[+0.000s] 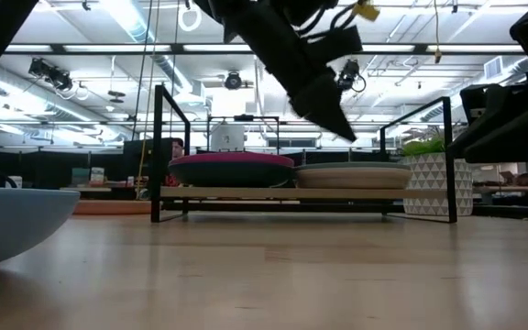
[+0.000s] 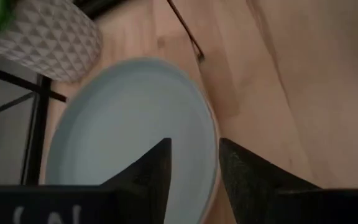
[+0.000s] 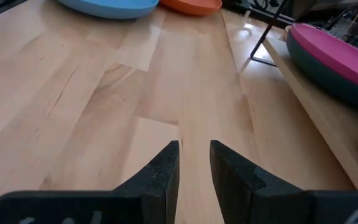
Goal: Place and stack plates onto a shelf
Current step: Stack the brown plate on top of the light blue plate on the shelf
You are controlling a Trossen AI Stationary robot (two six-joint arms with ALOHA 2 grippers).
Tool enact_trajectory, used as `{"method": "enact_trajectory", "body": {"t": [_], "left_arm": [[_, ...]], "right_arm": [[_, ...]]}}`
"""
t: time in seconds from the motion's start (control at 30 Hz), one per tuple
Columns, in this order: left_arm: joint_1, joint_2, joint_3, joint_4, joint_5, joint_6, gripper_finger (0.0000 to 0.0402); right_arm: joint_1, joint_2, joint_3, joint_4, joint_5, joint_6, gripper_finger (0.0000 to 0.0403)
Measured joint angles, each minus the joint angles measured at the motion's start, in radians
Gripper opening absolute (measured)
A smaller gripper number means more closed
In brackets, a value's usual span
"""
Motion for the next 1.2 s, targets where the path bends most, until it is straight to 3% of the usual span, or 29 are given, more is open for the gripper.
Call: {"method": "enact_trajectory", "body": {"t": [0.2,0.3,0.4,0.67,0.83,1.0,1.2], "left_arm": [[-0.002,0.006,0.001,-0.022,-0.001,-0.066,0.0143],[-0.020,-0.010,-0.002,-0.091,-0.078,-0.088,0.0143],[-0.048,-0.080,0.000,-0.129,-0.132,-0.090,0.0143],[-0.071,-0.307,-0.007,-0.355,-0.130,-0.276,0.0143],[-0.055,-0.418,-0.121,-0.385,-0.130,-0.367,0.0143],[-0.023,-0.544,-0.301,-0.287,-0.161,-0.407,0.0142],[0.031,-0.710,-0.472,-0.183,-0.318,-0.467,0.0142]], "right_arm": [[0.000,0.000,0.000,0.001,0.001,-0.017,0.0096],[0.000,0.000,0.000,0.000,0.001,-0.020,0.0096],[0.000,0.000,0.000,0.000,0.002,-0.034,0.0096],[-0.001,-0.001,-0.001,0.021,0.003,-0.099,0.0096],[-0.001,-0.001,0.000,0.050,0.002,-0.133,0.0096],[-0.002,-0.001,0.000,0.053,-0.001,-0.141,0.0096],[-0.009,0.001,0.000,0.064,-0.008,-0.139,0.0096]]}}
